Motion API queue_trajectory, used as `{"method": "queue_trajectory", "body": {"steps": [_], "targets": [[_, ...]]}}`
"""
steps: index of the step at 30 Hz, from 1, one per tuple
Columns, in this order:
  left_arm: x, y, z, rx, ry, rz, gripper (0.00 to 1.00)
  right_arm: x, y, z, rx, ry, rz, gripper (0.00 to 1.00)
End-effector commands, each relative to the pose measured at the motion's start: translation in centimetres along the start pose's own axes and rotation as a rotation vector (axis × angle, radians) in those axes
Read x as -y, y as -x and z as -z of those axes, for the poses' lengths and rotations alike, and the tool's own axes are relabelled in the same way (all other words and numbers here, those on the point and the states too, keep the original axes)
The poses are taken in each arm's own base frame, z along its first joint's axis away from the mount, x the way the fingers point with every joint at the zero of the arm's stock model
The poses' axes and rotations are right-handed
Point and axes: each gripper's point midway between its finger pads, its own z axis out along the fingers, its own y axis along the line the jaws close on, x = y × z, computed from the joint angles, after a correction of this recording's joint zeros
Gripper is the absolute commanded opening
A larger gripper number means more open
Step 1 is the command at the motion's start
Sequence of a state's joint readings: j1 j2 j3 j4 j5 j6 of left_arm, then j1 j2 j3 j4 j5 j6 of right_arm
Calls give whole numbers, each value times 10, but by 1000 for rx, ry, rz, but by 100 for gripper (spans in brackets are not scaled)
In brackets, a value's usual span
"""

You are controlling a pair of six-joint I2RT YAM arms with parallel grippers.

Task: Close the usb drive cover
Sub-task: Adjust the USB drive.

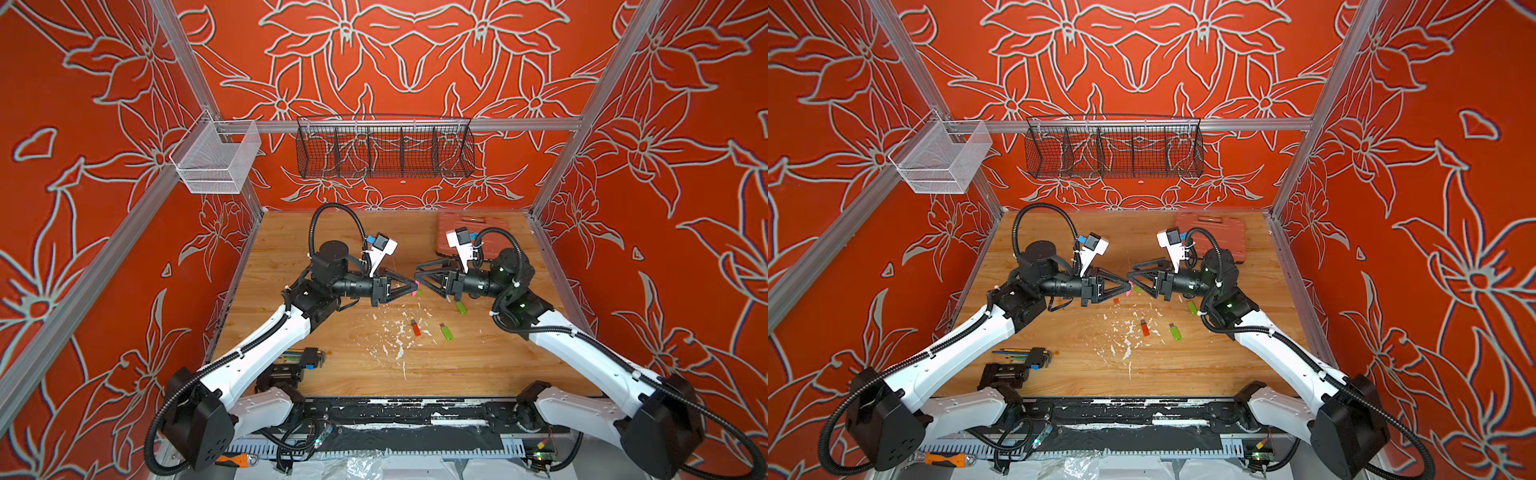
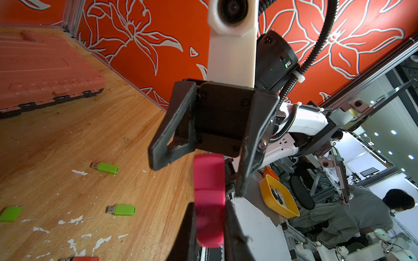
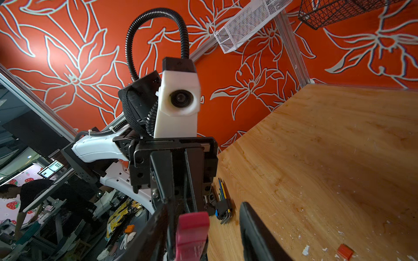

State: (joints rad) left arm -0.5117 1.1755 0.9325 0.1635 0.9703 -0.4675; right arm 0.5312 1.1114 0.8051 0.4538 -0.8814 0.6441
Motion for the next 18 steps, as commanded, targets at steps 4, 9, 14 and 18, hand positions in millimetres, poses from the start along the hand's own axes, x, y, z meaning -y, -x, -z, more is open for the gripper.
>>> {"method": "queue_trajectory", "body": {"steps": [4, 9, 14, 18], "targets": [[13, 9, -2, -2, -40, -46, 0, -14, 11, -1, 25, 70, 36, 47], [16, 11, -2, -1, -48, -52, 0, -13, 10, -3, 26, 87, 19, 43], [14, 10, -3, -8, -50, -48, 0, -14, 10, -3, 36, 83, 26, 35], [14, 11, -4, -3, -52, -50, 0, -12, 9, -4, 36, 83, 13, 28]]}}
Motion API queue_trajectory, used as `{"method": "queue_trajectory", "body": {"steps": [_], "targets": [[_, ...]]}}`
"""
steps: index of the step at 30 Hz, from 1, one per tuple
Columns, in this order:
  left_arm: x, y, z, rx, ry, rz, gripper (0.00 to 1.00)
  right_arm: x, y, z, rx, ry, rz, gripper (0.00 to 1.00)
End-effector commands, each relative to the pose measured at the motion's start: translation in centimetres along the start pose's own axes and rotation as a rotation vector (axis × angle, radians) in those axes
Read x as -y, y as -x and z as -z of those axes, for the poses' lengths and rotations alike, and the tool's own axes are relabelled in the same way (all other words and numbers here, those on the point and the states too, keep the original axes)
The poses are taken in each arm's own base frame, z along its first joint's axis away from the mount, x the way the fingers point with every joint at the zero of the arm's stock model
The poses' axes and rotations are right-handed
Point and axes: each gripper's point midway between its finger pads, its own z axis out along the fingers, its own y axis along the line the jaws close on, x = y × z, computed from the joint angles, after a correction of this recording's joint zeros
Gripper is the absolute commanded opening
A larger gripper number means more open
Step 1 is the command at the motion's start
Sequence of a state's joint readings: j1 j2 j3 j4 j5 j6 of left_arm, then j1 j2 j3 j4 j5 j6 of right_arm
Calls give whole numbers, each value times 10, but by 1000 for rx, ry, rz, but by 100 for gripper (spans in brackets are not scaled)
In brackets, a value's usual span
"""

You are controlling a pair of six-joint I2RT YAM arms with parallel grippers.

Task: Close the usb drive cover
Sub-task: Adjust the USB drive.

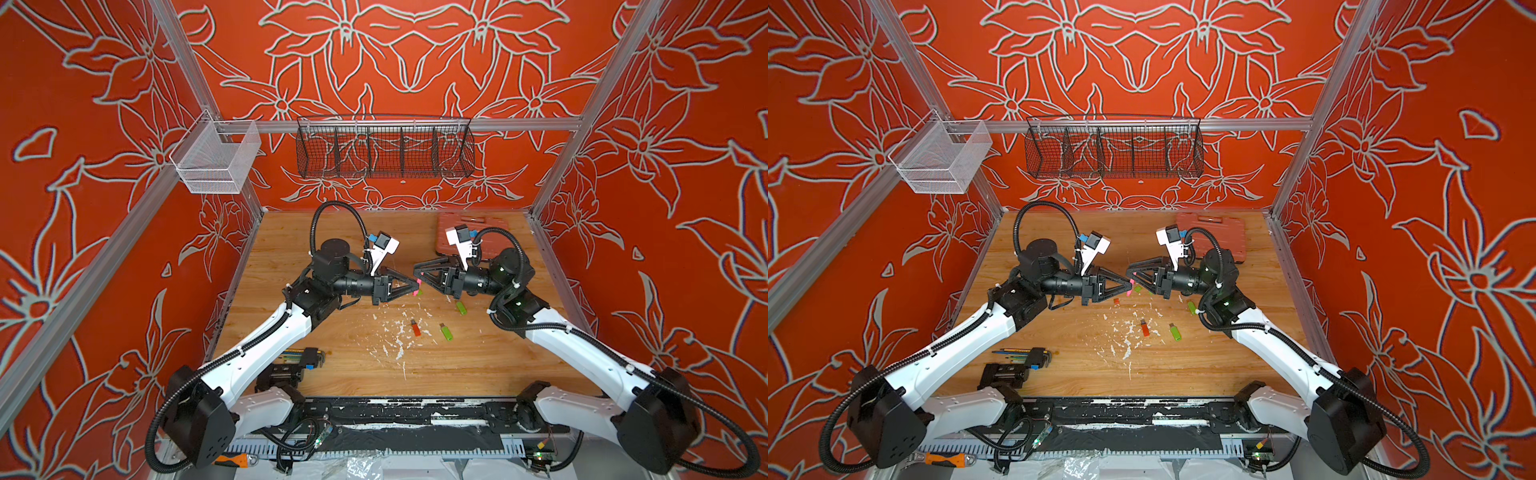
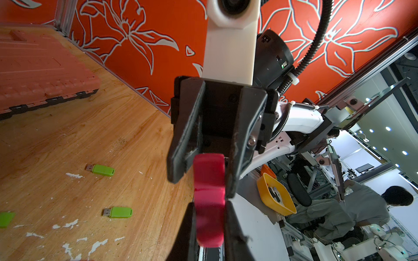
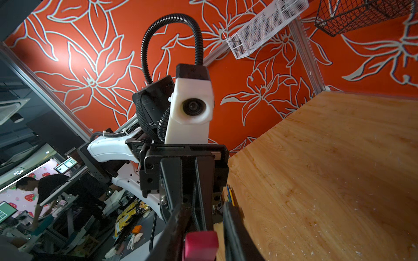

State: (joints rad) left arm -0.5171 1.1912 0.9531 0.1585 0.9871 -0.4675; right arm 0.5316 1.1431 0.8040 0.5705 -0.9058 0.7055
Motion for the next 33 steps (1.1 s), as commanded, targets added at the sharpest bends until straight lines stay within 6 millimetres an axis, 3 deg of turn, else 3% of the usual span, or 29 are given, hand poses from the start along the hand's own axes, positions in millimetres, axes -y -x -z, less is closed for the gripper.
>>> {"method": "queue_trajectory", "body": {"steps": [1, 10, 19, 20, 22, 23, 28, 33], "targets": [[11, 11, -1, 11, -35, -55, 0, -6, 0, -1, 5, 33, 7, 27], [17, 20, -2, 21, -48, -89, 0, -3, -5, -1, -5, 18, -5, 31], [11, 15, -6, 1, -44, -66, 1, 0, -1, 2, 23, -21, 6, 10], [11, 14, -7, -7, -43, -58, 10, 0, -1, 2, 22, -26, 8, 7], [9, 11, -7, -18, -37, -48, 42, -1, 1, 2, 22, -28, 13, 4], [9, 9, -7, -22, -37, -45, 48, -2, 2, 3, 26, -26, 19, 4], [8, 5, -9, -38, -45, -38, 51, -6, 6, 0, 39, 5, 11, 1], [6, 7, -12, -41, -48, -43, 41, -5, 4, -2, 33, 29, -10, 0]]}}
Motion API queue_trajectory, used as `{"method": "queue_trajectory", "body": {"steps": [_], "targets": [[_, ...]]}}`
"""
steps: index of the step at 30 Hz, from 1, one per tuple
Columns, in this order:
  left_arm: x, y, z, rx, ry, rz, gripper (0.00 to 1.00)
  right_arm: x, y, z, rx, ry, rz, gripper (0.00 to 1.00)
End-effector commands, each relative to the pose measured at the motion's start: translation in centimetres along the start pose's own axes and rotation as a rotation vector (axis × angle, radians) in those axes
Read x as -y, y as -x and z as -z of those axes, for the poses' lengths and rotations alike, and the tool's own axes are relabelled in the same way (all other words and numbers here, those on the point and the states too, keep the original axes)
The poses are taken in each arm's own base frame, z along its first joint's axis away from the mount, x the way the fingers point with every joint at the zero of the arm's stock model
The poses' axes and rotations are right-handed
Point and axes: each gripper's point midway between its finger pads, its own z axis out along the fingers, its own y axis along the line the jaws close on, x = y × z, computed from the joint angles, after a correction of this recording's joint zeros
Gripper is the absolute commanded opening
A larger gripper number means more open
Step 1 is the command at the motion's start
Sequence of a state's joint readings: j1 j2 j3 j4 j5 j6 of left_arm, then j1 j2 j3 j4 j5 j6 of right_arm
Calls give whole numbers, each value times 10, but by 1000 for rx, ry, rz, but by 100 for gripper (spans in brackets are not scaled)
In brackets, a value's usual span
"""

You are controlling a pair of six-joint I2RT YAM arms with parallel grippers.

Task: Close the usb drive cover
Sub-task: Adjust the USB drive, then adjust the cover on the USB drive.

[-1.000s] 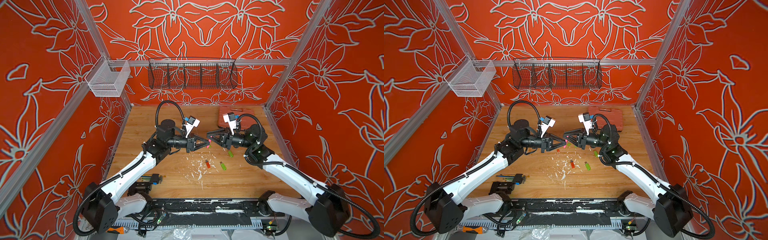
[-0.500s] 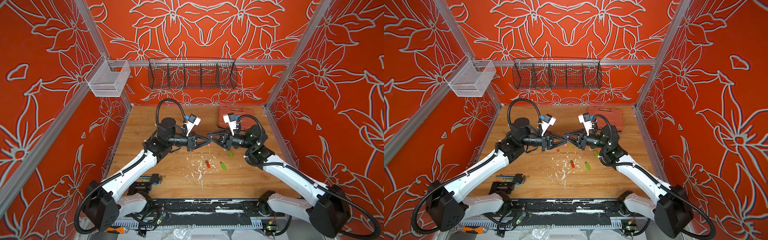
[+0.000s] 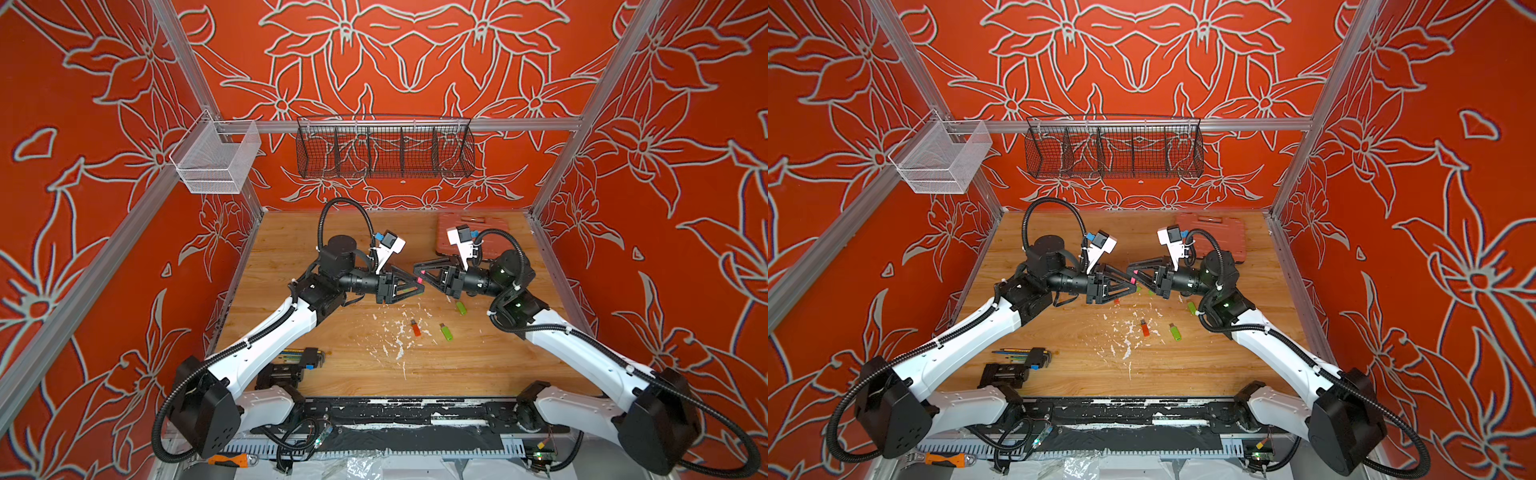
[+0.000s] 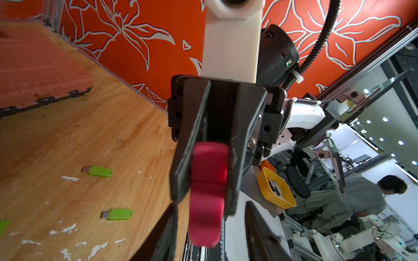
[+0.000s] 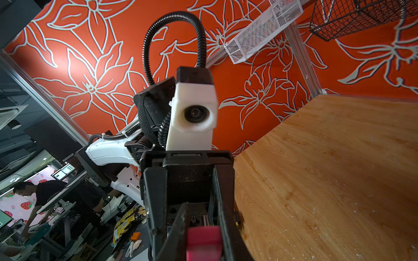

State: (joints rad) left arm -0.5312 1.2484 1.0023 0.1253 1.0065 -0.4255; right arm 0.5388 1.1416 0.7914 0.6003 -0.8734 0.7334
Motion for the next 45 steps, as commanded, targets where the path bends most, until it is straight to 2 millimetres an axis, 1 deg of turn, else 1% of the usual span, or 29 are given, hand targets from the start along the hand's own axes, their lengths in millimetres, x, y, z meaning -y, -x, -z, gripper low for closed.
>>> {"method": "queue_trajectory", "body": {"steps": [1, 3, 6, 8, 11, 12, 13, 14, 15, 17, 18, 19, 21, 23, 27, 33, 36, 40, 45], "targets": [[10, 8, -1, -3, -31, -40, 40, -7, 0, -2, 1, 44, 0, 0], [11, 11, -2, 0, -30, -48, 34, -6, -1, -2, 1, 45, -7, 1], [12, 14, -2, 1, -31, -58, 31, -5, -3, -1, -8, 40, -9, 1], [13, 15, -2, 1, -34, -63, 25, -4, -5, -1, -13, 35, -13, 0], [13, 16, -3, -3, -41, -62, 11, -5, -6, 0, -10, 35, -11, 1], [12, 15, -4, -6, -42, -58, 9, -6, -4, 1, -3, 39, -6, 1], [12, 15, -4, -8, -45, -57, 7, -7, -4, 1, 1, 43, -4, 6], [11, 14, -4, -10, -45, -55, 3, -8, -2, 1, 7, 42, 0, 20], [11, 14, -4, -10, -43, -55, 0, -9, 0, 2, 16, 35, 4, 30], [11, 12, -4, -16, -41, -54, 0, -8, 3, 5, 29, 7, 20, 51], [11, 12, -4, -18, -37, -56, 0, -8, 3, 7, 29, -8, 29, 60], [11, 12, -3, -18, -34, -59, 0, -6, 3, 10, 23, -39, 35, 66], [12, 11, -3, -22, -33, -61, 0, -7, 4, 16, 9, -70, 60, 68], [12, 11, -3, -23, -34, -61, 0, -12, 9, 20, 6, -84, 87, 68], [14, 10, -2, -18, -44, -60, 0, -10, 14, 18, -36, -102, 106, 67], [17, 10, -2, -17, -52, -63, 0, -11, 19, 9, -53, -57, 108, 59], [18, 10, -1, -16, -52, -67, 0, -7, 19, 6, -69, -62, 110, 57], [19, 11, -1, -16, -54, -70, 0, -6, 20, 4, -71, -57, 112, 49], [18, 10, -1, -17, -52, -65, 0, -7, 21, 5, -69, -55, 117, 48]]}}
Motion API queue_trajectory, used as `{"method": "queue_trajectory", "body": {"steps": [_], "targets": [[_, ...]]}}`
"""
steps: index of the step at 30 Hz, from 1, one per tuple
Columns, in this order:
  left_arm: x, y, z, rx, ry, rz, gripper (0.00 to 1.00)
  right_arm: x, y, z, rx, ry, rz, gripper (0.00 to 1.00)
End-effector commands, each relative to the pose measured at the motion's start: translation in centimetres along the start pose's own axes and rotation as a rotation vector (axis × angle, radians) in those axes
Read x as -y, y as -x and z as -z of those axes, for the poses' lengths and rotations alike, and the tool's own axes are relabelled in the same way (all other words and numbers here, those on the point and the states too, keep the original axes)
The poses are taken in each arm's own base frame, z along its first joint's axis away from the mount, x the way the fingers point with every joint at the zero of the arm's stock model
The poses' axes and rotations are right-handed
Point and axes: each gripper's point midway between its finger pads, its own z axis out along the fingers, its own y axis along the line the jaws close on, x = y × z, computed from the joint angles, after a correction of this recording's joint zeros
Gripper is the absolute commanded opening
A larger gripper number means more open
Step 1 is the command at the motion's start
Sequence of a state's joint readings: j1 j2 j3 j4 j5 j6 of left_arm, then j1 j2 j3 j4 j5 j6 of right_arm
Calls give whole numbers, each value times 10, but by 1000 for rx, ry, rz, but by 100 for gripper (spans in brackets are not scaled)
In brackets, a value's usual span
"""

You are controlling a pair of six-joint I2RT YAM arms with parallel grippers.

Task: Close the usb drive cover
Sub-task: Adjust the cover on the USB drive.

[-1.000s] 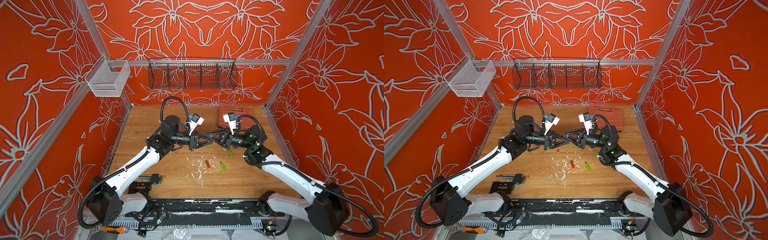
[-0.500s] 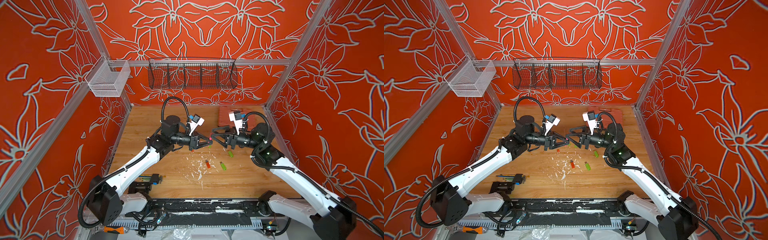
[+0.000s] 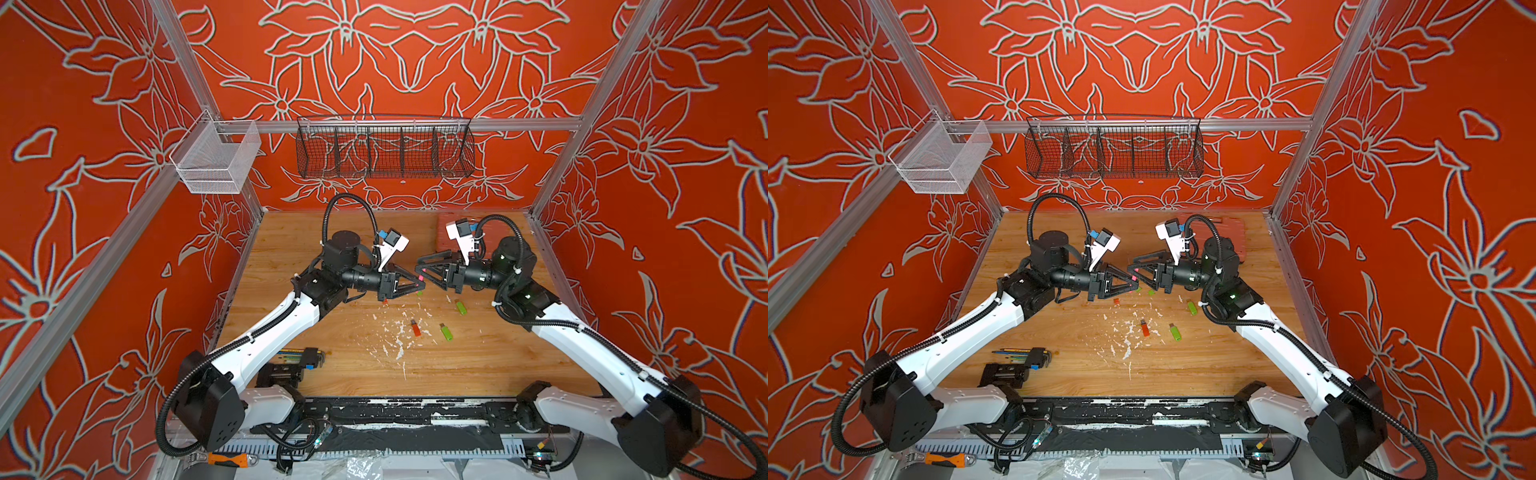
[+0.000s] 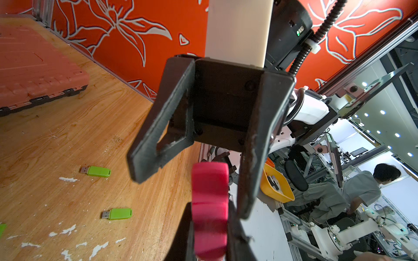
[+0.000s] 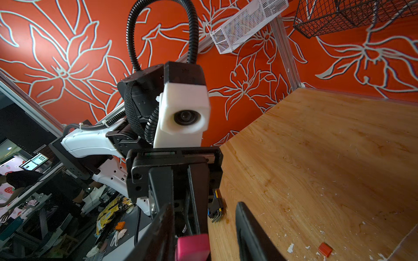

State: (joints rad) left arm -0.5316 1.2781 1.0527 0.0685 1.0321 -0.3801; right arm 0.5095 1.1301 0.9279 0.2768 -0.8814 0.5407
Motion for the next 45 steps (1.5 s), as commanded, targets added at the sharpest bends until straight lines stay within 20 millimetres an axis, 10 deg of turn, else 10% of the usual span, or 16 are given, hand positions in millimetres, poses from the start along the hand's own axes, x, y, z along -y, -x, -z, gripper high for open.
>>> {"method": "queue_trajectory", "body": {"steps": [1, 22, 32, 45], "targets": [[16, 7, 2, 10, -38, -51, 0, -11, 15, 3, 23, 28, 56, 48], [18, 16, -1, 23, -50, -81, 0, -4, 7, 1, 0, 24, 41, 31], [24, 42, -6, 41, -80, -179, 0, 6, -3, 3, -13, -27, 9, 1], [31, 101, 9, 190, -81, -388, 0, 60, -59, 1, -102, -184, -207, 0]]}}
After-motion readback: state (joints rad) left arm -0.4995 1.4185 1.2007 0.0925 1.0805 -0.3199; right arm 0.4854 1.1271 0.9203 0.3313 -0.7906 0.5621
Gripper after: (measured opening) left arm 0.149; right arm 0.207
